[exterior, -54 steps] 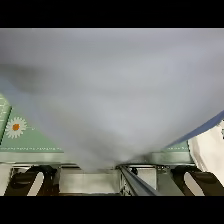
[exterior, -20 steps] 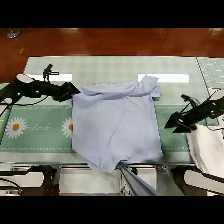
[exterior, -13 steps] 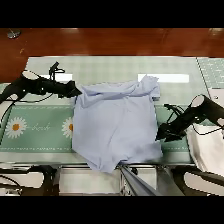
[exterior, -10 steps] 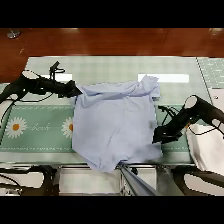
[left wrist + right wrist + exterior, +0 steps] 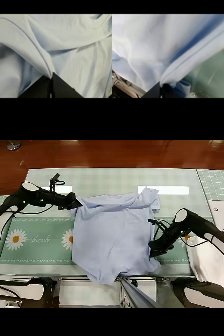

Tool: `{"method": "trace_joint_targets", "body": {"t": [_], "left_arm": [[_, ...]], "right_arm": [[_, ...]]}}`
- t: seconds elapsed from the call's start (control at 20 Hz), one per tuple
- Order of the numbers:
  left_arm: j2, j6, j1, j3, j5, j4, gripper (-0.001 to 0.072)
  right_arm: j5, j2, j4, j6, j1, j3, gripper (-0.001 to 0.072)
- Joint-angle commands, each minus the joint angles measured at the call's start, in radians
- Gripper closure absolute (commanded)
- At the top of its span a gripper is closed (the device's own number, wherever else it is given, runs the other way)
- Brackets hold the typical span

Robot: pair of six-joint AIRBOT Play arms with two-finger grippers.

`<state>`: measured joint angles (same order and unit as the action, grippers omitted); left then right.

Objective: Fold the shirts.

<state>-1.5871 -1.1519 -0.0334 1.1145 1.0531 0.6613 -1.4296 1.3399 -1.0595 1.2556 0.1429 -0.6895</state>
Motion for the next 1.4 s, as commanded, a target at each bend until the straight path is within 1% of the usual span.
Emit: {"method": "trace_joint_targets", "body": {"t": [0.0, 0.1, 0.2, 0.3, 0.4, 0.5, 0.65, 0.75, 0.85, 0.9, 0.95, 1.0, 1.05, 1.1, 1.2, 1.25, 1.35], "left_arm": [[0.004, 0.001, -0.013, 0.015, 0.016, 0.001, 0.0682], [0.024, 0.0, -0.048, 0.038, 0.034, 0.001, 0.0682], [0.067, 0.01, -0.093, 0.05, 0.05, 0.001, 0.0682], [0.133, 0.05, -0.126, 0.034, 0.076, 0.004, 0.0682], [0.218, 0.06, -0.15, -0.026, 0.085, 0.004, 0.0682], [0.332, 0.07, -0.152, -0.137, 0.075, 0.004, 0.0682], [0.513, 0.065, -0.109, -0.372, 0.051, 0.002, 0.0682], [0.609, 0.034, -0.048, -0.517, 0.031, -0.007, 0.0682], [0.674, -0.015, 0.034, -0.631, -0.032, -0.013, 0.0682], [0.686, -0.021, 0.081, -0.672, -0.071, -0.022, 0.0682], [0.681, -0.021, 0.129, -0.7, -0.105, -0.031, 0.068], [0.668, -0.024, 0.166, -0.707, -0.127, -0.034, 0.0627], [0.651, -0.023, 0.193, -0.7, -0.129, -0.034, 0.0266], [0.638, -0.023, 0.193, -0.68, -0.117, -0.025, 0.0011], [0.633, -0.025, 0.134, -0.603, -0.04, 0.051, 0.0008], [0.634, -0.05, 0.074, -0.549, 0.012, 0.111, 0.0008], [0.633, -0.085, -0.061, -0.463, 0.057, 0.216, 0.0009]], "right_arm": [[0.032, -0.001, -0.005, -0.011, 0.001, -0.043, 0.069], [0.032, -0.001, -0.007, -0.002, -0.048, -0.138, 0.069], [0.037, 0.0, -0.028, 0.023, -0.138, -0.267, 0.069], [0.065, 0.007, -0.072, 0.069, -0.234, -0.423, 0.069], [0.087, 0.05, -0.061, 0.111, -0.316, -0.597, 0.069], [0.12, 0.117, -0.019, 0.127, -0.359, -0.774, 0.069], [0.132, 0.247, -0.006, 0.175, -0.361, -1.029, 0.069], [0.133, 0.344, 0.027, 0.211, -0.357, -1.16, 0.069], [0.138, 0.426, 0.116, 0.243, -0.357, -1.216, 0.069], [0.13, 0.46, 0.168, 0.245, -0.352, -1.217, 0.0689], [0.109, 0.489, 0.184, 0.25, -0.344, -1.217, 0.0664], [0.081, 0.514, 0.185, 0.262, -0.338, -1.216, 0.0462], [0.042, 0.534, 0.183, 0.262, -0.333, -1.217, 0.0122], [0.009, 0.542, 0.181, 0.256, -0.333, -1.217, 0.0086], [-0.064, 0.528, 0.138, 0.233, -0.361, -1.217, 0.0086], [-0.119, 0.511, 0.086, 0.206, -0.381, -1.216, 0.0087], [-0.2, 0.458, -0.092, 0.191, -0.426, -1.184, 0.0086]]}}
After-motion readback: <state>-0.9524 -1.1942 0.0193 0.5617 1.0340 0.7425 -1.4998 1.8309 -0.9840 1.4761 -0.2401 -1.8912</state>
